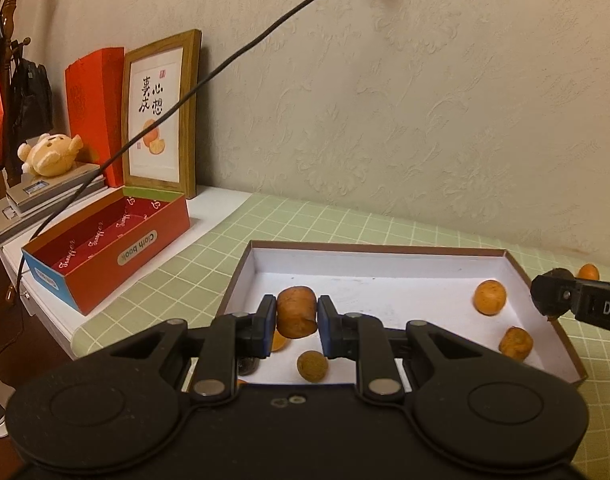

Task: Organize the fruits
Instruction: 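Carry the orange piece with the left tool while the right tool carries the dark fruit over the box, then open the left tool over the box while the right tool releases the dark fruit there, then move both open tools back toward the orange and orange piece near the thermos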

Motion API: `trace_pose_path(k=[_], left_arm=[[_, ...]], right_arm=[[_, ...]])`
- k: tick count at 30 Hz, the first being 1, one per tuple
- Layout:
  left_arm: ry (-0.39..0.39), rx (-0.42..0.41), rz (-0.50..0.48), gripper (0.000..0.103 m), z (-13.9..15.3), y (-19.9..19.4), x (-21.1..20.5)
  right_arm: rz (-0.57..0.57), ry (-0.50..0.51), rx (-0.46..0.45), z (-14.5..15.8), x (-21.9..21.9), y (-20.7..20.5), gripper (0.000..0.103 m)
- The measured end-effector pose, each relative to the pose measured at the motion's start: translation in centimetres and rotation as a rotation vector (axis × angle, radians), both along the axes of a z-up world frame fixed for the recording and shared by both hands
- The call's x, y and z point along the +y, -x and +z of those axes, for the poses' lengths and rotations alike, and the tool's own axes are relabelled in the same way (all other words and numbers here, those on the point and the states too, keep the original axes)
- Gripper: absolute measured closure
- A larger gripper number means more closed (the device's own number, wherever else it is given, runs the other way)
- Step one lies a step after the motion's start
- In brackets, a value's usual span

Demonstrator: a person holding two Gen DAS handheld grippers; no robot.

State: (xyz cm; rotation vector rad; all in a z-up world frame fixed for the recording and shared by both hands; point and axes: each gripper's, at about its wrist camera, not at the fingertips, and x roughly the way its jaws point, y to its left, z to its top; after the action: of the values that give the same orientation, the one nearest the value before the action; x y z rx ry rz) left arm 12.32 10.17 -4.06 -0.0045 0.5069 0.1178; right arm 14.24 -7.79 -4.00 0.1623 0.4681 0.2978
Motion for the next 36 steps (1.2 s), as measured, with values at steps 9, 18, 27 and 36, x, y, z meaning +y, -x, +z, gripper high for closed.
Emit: trace_pose_path(k=[9,18,27,36], left_arm=[[0.013,0.041,0.019,0.080,-0.6,-2.0,0.2],[-0.006,-0.010,0.083,0.013,0.7,-1.3,0.1],[-0.019,-0.065,0.101,0.008,2.3,-0.1,0.0],[-0.044,-0.092,0.071,0.006,3.0,1.2,-1.2]], right_arm=[[-0.028,0.023,0.008,-0.7,0.2,-2.4,0.065],[-0.111,-0.060,-0.087,1.1,-2.0,-1.2,0.010],[-0.129,-0.052,-0.148,2.3,-2.9,0.5,0.000],[-0.122,-0.040,-0.185,2.6,-3.5,2.1,0.000]])
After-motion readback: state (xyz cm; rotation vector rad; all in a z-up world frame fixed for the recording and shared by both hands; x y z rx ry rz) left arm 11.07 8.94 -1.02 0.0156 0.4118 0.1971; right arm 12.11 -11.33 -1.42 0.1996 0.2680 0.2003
